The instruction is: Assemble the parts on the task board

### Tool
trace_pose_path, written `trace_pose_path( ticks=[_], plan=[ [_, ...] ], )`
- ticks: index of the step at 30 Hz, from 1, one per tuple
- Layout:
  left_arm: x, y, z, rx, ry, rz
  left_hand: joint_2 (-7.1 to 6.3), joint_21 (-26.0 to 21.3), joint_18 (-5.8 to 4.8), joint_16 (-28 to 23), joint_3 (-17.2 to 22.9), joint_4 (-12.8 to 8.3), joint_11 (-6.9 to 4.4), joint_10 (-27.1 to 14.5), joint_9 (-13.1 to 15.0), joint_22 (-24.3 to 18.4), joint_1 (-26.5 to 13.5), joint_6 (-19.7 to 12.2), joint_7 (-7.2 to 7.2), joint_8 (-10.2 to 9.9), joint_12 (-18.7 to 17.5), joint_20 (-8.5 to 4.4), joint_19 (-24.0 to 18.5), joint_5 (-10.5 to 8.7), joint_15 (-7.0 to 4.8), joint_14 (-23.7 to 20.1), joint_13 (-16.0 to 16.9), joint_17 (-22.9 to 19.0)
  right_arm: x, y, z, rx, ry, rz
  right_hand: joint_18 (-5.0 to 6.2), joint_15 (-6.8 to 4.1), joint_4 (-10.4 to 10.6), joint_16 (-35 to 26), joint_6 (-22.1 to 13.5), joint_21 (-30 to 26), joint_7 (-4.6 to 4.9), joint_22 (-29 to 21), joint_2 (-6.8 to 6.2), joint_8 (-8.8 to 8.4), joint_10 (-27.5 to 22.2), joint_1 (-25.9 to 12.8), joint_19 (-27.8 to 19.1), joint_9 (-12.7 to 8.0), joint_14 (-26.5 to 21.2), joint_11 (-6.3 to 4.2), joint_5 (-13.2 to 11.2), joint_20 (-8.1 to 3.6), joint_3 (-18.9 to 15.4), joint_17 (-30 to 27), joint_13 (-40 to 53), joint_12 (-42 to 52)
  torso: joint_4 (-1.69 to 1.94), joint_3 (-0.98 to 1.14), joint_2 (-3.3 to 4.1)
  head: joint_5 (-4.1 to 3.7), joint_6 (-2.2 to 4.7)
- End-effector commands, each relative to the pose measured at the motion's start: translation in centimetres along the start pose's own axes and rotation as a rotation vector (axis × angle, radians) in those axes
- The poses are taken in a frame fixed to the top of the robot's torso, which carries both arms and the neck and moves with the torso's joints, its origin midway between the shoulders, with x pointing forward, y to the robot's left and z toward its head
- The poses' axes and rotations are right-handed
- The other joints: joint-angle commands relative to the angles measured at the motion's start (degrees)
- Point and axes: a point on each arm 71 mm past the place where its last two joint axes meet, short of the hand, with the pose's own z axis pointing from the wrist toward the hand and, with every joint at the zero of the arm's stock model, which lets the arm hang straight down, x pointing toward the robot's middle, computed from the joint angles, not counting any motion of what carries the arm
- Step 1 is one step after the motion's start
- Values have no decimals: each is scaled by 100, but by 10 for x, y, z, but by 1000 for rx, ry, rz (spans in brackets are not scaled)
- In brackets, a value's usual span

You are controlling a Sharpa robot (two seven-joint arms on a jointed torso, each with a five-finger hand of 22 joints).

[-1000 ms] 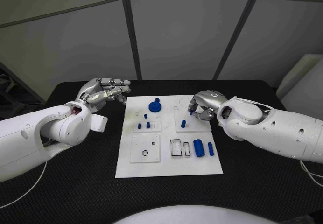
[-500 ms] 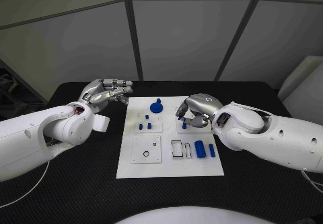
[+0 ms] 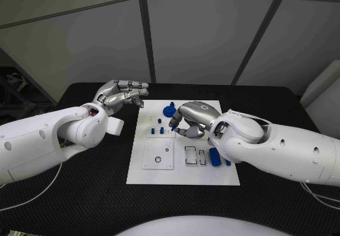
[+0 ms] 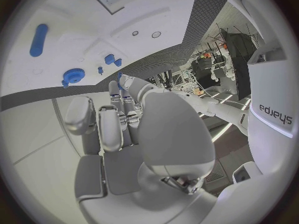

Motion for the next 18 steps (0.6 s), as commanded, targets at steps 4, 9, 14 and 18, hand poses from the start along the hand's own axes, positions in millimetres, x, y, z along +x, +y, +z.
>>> trace_pose_path(
  ticks=[4,9,14,18],
  plan=[
    [3,-1,1,6,17,-10,50,-23,-93,-28,-22,-24,-1,-34,-8,-7,-23,-7,24,-19,14,3,48,-23,-10,46,-8,-5,20,7,3,-24,70,39,-39,-53,4,17,35,18,8,0,39,18,32,-33,32,9,252,6,27,10,20,-7,5,21,-4,5,4,75,-49],
    [4,-1,2,5,19,-11,50,-23,-93,-28,-22,-24,-1,-34,-8,-7,-23,-7,24,-19,14,3,48,-23,-10,46,-8,-5,28,9,6,-26,94,46,-37,-52,5,17,32,14,9,-7,41,16,29,-34,26,9,252,7,31,10,21,-9,4,19,-10,12,2,129,-74],
    [6,-1,2,5,22,-12,50,-23,-93,-28,-22,-24,-1,-34,-8,-7,-23,-7,24,-19,14,3,48,-23,-10,46,-8,-5,35,10,8,-24,118,48,-37,-52,5,17,29,15,10,-6,41,13,27,-36,25,8,251,8,34,10,22,-11,4,17,-2,7,1,175,-113],
    [6,-1,3,5,24,-13,50,-23,-93,-28,-22,-24,-1,-34,-8,-7,-23,-7,24,-19,14,3,48,-23,-10,46,-8,-5,40,10,9,-22,138,46,-37,-51,5,17,23,16,12,-6,43,8,21,-38,22,7,250,10,40,10,23,-14,3,12,-2,8,1,211,-138]
  ],
)
